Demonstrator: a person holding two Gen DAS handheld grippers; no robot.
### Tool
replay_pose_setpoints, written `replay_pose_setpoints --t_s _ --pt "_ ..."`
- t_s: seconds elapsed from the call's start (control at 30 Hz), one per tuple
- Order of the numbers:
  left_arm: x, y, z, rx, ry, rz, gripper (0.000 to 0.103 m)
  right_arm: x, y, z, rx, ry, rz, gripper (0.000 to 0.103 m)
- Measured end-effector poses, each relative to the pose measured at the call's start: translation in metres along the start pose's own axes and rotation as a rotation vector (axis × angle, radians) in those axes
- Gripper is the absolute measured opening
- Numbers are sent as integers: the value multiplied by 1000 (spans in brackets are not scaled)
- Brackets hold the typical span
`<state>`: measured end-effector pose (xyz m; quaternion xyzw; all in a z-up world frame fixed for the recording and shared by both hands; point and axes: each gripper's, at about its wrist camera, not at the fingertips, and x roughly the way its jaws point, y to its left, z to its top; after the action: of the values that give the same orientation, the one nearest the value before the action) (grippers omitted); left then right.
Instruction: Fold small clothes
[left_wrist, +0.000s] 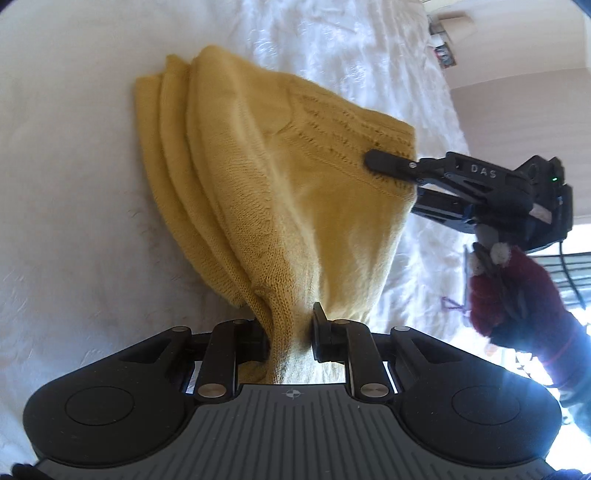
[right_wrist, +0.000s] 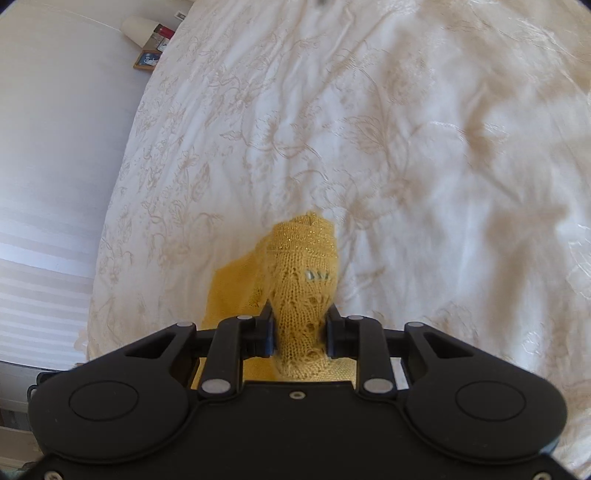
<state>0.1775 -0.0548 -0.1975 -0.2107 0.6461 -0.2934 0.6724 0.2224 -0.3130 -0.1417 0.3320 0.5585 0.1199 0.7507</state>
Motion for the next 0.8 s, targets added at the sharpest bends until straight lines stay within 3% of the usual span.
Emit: replay_pose_setpoints --t_s 0.1,0.2,0.27,0.37,0.47,0.53,0.6,0.7,0.8 --pt "6 5 -17 -60 -18 159 25 -2 -16 -3 -11 -42 -103 44" --pt "4 10 -29 -130 -74 206 28 -7 -19 -2 -46 -71 -162 60" --pt "0 5 -38 -127 -98 247 30 -14 -17 -6 -122 -81 -192 64" --pt "-13 -7 -49 -70 -118 336 30 -21 -7 -12 -218 -93 -216 64" --pt "-30 -24 -61 48 -166 407 29 -29 2 -19 -309 -115 -237 66" --pt "-39 -42 -63 129 -207 427 30 -34 5 -23 -340 -132 -237 73" --pt "-45 -62 -58 206 -255 436 31 -37 6 -27 -358 -142 -236 75" --pt "-43 -80 -41 295 -305 436 44 -37 4 -30 -377 -141 -254 76" --pt "-29 -85 -10 326 -329 456 45 -34 -1 -32 -361 -132 -264 76"
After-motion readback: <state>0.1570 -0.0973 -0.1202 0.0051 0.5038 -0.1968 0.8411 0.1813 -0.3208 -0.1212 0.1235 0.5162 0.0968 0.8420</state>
